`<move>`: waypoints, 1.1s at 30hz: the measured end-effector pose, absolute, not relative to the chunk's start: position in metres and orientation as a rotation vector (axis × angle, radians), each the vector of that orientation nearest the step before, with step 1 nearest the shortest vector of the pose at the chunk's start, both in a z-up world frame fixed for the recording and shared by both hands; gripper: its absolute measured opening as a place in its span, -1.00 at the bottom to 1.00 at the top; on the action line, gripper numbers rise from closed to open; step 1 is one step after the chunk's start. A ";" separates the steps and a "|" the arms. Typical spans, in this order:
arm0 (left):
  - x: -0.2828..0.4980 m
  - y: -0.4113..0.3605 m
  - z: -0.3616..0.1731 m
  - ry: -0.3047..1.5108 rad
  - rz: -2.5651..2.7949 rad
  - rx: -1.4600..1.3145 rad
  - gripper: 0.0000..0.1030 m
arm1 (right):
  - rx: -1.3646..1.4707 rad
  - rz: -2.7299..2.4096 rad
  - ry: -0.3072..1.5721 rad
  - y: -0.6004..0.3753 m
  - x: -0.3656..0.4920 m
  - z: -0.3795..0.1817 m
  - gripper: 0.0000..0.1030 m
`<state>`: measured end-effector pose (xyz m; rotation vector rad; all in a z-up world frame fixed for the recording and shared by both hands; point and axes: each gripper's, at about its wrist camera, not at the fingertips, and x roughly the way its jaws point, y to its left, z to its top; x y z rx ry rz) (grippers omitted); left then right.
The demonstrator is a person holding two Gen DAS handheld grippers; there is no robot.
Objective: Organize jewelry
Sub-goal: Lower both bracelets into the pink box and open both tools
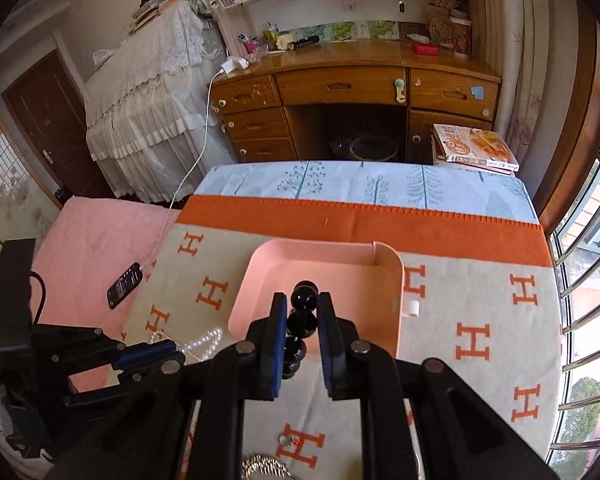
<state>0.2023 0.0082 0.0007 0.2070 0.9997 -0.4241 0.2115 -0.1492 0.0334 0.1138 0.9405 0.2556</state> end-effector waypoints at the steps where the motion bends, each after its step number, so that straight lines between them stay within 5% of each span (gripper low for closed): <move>1: 0.208 0.008 0.008 0.982 -0.411 0.195 -0.91 | 0.117 0.255 0.940 -0.148 0.217 0.030 -0.71; 11: 0.275 -0.031 0.009 0.978 -0.378 0.131 -0.90 | 0.125 0.130 1.080 -0.168 0.261 -0.051 -0.69; 20: 0.292 -0.068 -0.040 1.039 -0.384 0.192 -0.86 | 0.187 0.118 1.034 -0.210 0.227 -0.037 -0.51; 23: 0.285 -0.070 -0.050 1.041 -0.378 0.232 -0.37 | 0.179 0.126 1.021 -0.216 0.211 -0.029 -0.50; 25: 0.276 -0.067 -0.050 1.019 -0.370 0.242 0.23 | 0.170 0.135 1.018 -0.217 0.199 -0.026 -0.50; 33: 0.233 -0.049 -0.029 0.903 -0.312 0.296 0.35 | 0.140 0.176 1.004 -0.210 0.157 -0.014 -0.50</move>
